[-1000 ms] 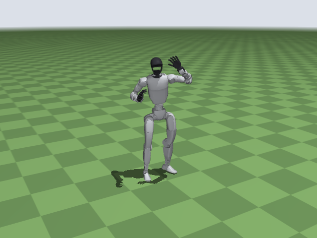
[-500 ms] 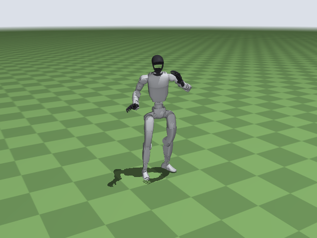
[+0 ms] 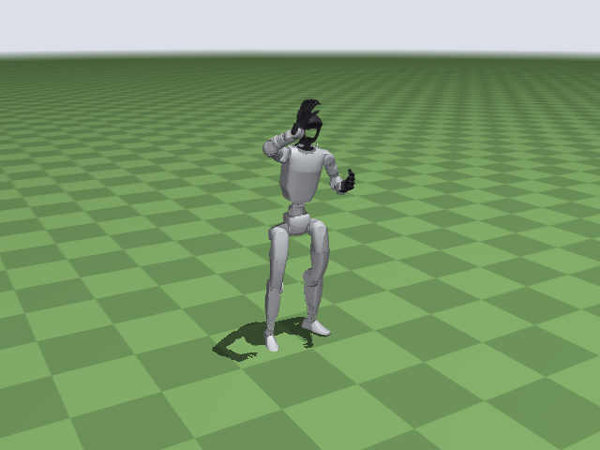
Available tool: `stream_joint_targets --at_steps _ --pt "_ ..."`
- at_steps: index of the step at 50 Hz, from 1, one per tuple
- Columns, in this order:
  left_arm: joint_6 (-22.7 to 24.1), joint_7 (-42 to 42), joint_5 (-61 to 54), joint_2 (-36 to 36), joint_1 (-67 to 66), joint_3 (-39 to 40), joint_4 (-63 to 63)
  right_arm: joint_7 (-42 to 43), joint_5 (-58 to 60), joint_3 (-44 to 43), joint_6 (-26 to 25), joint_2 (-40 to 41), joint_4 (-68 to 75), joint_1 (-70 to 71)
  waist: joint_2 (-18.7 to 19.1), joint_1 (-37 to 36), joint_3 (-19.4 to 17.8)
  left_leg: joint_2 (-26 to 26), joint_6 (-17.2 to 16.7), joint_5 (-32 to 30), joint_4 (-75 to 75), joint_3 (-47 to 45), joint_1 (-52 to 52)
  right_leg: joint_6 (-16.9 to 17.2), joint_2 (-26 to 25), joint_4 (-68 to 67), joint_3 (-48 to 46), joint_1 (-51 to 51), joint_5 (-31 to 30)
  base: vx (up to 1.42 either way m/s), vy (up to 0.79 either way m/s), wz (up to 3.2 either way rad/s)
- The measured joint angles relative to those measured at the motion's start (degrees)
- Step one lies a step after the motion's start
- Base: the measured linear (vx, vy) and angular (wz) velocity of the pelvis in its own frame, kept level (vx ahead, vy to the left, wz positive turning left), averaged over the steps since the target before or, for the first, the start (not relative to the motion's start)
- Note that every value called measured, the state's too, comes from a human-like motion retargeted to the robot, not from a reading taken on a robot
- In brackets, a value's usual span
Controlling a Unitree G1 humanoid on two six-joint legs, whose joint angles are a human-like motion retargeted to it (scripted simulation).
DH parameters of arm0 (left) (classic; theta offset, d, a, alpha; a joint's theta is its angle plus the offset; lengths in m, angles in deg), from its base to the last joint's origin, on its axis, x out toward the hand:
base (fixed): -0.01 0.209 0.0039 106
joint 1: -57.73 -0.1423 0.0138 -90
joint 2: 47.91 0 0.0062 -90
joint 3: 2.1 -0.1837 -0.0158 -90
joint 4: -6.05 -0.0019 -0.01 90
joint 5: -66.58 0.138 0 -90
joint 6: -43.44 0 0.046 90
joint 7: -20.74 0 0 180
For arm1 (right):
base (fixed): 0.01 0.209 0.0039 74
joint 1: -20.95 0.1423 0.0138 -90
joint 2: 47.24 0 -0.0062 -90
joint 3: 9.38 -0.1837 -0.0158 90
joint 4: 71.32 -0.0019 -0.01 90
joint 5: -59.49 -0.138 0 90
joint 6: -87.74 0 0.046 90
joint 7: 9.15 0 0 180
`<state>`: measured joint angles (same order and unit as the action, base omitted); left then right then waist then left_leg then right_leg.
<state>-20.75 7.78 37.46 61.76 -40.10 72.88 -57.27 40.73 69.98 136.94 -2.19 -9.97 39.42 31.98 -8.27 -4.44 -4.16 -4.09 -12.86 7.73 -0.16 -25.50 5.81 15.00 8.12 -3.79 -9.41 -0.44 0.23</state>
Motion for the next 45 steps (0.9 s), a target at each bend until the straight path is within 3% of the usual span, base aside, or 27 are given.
stream_joint_targets --at_steps 3,5,10,12,15,18,20,22,23,24,26,28,30,32,33,35,38,40,43,45 --pt "-0.3 0.7 -0.3 -2.8 -2.8 2.4 1.6 -2.3 15.6 -0.4 -4.2 -1.3 -10.8 -4.4 2.3 -0.6 -1.0 0.1 0.3 -0.2 0.4 0.7 -0.2 0.0 0.1 -0.2 -0.5 -0.2 0.3 0.00 0.00 0.07" --pt "-1.1 2.0 1.1 -3.0 -4.7 4.0 2.4 -3.8 23.3 -13.5 -5.7 -4.0 -19.6 -19.4 3.1 -1.3 -1.8 0.2 0.4 -0.3 0.5 1.6 -0.5 0.0 0.2 -0.3 -1.3 -0.2 0.7 0.00 -0.01 0.34" --pt "-2.3 4.8 4.2 0.0 -11.3 10.9 3.7 -6.2 25.0 -65.8 0.3 -0.8 -31.4 -76.6 2.4 -1.6 -1.7 1.0 0.2 -1.2 1.4 6.0 -2.5 0.0 1.3 -0.6 -5.6 -0.2 2.0 0.02 0.00 0.74" --pt "-2.4 5.2 4.3 -0.4 -13.8 13.3 3.6 -6.6 23.0 -74.2 1.7 -1.1 -30.6 -83.9 2.2 -0.7 -1.0 1.5 -0.2 -1.7 2.3 7.7 -2.8 0.0 1.9 -1.0 -7.3 0.0 2.5 0.04 0.04 0.85" --pt "-2.2 4.2 4.6 -0.3 -14.5 13.8 3.7 -4.5 22.8 -80.1 -1.2 -8.4 -28.5 -84.7 1.2 -0.5 0.5 2.1 -0.8 -2.6 3.9 9.4 -2.7 -0.1 2.6 -1.6 -9.1 0.1 3.0 0.04 0.03 0.58" --pt "-1.2 3.1 5.4 1.8 -7.6 8.3 2.9 -1.8 20.7 -74.7 -5.6 -21.3 -21.4 -72.0 -0.3 -3.8 1.1 2.1 -1.0 -3.0 4.9 9.3 -2.4 -0.3 2.6 -2.2 -9.1 -0.4 2.9 0.01 0.00 0.08" --pt "-0.4 2.7 5.9 4.7 -0.7 3.1 1.4 -0.8 17.2 -65.5 -6.1 -26.8 -14.8 -59.3 -2.4 -7.0 0.7 2.0 -0.8 -2.9 4.9 8.6 -2.1 -0.3 2.4 -2.2 -8.4 -0.4 2.6 0.01 -0.02 -0.22" --pt "0.1 3.2 5.8 5.8 1.9 2.1 -0.8 -1.6 14.5 -31.0 -5.3 -18.8 -4.3 -22.6 -3.9 -5.5 1.7 2.0 -0.2 -2.7 4.6 8.3 -1.7 -0.2 2.4 -2.2 -8.1 -0.1 2.3 0.00 -0.01 -0.10" --pt "-0.1 3.5 6.4 3.2 0.5 3.9 -0.8 -2.7 13.0 -11.3 -5.3 -10.5 2.6 -1.5 -1.9 -2.9 2.8 1.9 0.1 -2.5 4.2 8.5 -1.9 -0.2 2.4 -2.1 -8.2 0.0 2.2 0.00 0.00 0.00" --pt "-0.3 3.7 6.6 1.6 0.5 4.3 -0.5 -3.2 11.8 -2.7 -5.1 -6.6 5.0 7.0 -0.8 -1.9 3.0 1.9 0.3 -2.4 3.7 8.7 -2.2 -0.2 2.4 -2.1 -8.4 0.1 2.2 0.00 0.00 0.00" --pt "-0.7 3.1 6.6 -0.1 1.6 4.1 0.6 -2.4 11.8 1.5 -5.2 -6.4 1.9 8.7 0.5 -1.7 2.3 1.8 0.6 -2.2 2.9 9.3 -2.6 -0.3 2.5 -2.3 -8.8 0.3 2.4 0.00 -0.03 0.22" --pt "-1.6 3.0 6.5 -2.4 2.4 4.1 1.9 -1.9 14.6 -2.9 -5.9 -10.3 -8.3 1.3 1.9 -2.2 0.6 1.8 0.8 -2.2 2.4 10.3 -2.9 -0.6 2.7 -2.8 -9.6 0.5 2.9 0.01 -0.04 0.37" --pt "-2.8 3.7 7.0 -3.1 1.3 5.9 3.1 -4.4 21.0 -29.8 -6.0 -12.0 -23.2 -28.4 1.9 -2.2 -0.7 1.8 1.0 -2.4 2.3 11.5 -2.9 -0.9 2.9 -3.5 -10.7 0.8 3.6 0.01 -0.05 0.46" --pt "-3.5 5.1 7.2 -1.5 -1.7 8.9 4.2 -9.0 25.9 -60.6 -1.7 -4.2 -36.3 -62.8 0.1 -2.4 -1.2 1.9 1.0 -2.7 2.8 12.5 -3.1 -1.2 3.0 -4.2 -11.7 0.7 4.3 0.03 -0.06 0.41" --pt "-3.8 5.8 7.0 -0.7 -2.9 9.8 4.4 -11.2 26.9 -70.2 0.7 0.2 -41.4 -73.8 -0.7 -3.2 -1.5 1.9 0.9 -2.9 3.1 12.8 -3.1 -1.3 3.0 -4.5 -11.9 0.5 4.6 0.03 -0.05 0.25" --pt "-4.3 6.4 7.0 -0.9 -6.0 11.1 4.2 -13.5 27.9 -76.5 1.8 2.3 -44.4 -81.0 -1.4 -4.3 -1.5 1.7 0.8 -3.0 3.6 12.9 -3.0 -1.5 2.8 -4.6 -12.1 0.4 4.8 0.00 0.00 0.00" --pt "-4.1 5.9 6.7 -0.2 -7.9 10.7 3.0 -12.9 30.7 -74.8 -4.5 -7.5 -37.9 -74.1 -3.3 -6.7 -1.0 1.3 0.6 -3.1 4.6 11.6 -2.5 -1.5 2.3 -4.5 -11.0 -0.2 4.5 0.01 -0.02 -0.26" --pt "-2.6 4.3 6.7 0.5 -6.2 9.1 1.0 -8.0 29.4 -51.9 -9.3 -15.1 -22.2 -47.4 -4.4 -7.5 -0.8 1.1 0.4 -3.1 4.8 10.3 -1.9 -1.2 2.0 -4.2 -9.8 -0.3 4.0 0.00 -0.03 -0.51" --pt "-1.1 3.5 7.6 0.2 -4.8 7.7 -0.2 -5.0 21.6 -10.8 -9.8 -8.2 4.0 -2.4 -4.1 -5.8 0.9 0.9 0.3 -2.8 4.3 9.3 -2.0 -0.5 1.6 -3.0 -9.1 -0.1 3.2 0.00 -0.02 -0.21" --pt "-0.8 3.7 8.3 1.2 -2.6 6.0 -0.1 -6.5 18.8 -0.3 -8.3 -6.5 11.6 6.5 -4.2 -5.4 1.4 0.9 0.4 -2.7 3.7 9.6 -2.5 -0.1 1.6 -2.4 -9.5 0.2 2.8 0.00 -0.01 0.13"
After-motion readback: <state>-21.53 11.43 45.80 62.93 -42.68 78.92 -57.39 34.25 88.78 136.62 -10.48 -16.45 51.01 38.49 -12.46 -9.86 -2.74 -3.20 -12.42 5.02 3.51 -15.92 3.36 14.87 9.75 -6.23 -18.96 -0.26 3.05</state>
